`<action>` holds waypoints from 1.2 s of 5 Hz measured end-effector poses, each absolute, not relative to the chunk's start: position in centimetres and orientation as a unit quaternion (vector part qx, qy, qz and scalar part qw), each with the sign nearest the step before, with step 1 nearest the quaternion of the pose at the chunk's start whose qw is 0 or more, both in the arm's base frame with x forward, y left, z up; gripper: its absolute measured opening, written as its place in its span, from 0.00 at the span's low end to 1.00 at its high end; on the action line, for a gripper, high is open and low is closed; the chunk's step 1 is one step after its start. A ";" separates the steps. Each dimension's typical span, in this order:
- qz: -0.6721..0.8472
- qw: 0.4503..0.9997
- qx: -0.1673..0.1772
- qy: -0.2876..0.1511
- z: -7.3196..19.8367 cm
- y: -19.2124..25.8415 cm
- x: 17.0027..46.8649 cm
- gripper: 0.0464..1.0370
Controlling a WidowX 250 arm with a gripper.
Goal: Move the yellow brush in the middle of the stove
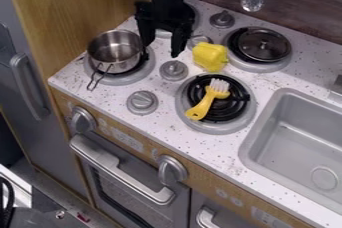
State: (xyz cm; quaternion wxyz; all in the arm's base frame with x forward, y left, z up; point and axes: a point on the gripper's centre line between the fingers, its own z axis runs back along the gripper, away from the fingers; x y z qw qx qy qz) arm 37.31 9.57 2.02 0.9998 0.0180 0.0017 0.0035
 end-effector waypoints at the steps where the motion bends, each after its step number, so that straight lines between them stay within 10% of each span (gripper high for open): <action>1: 0.003 1.000 0.012 0.028 0.2 9.4 36.5 0.96; 6: -0.036 0.998 -0.010 0.050 -4.5 0.0 34.7 0.96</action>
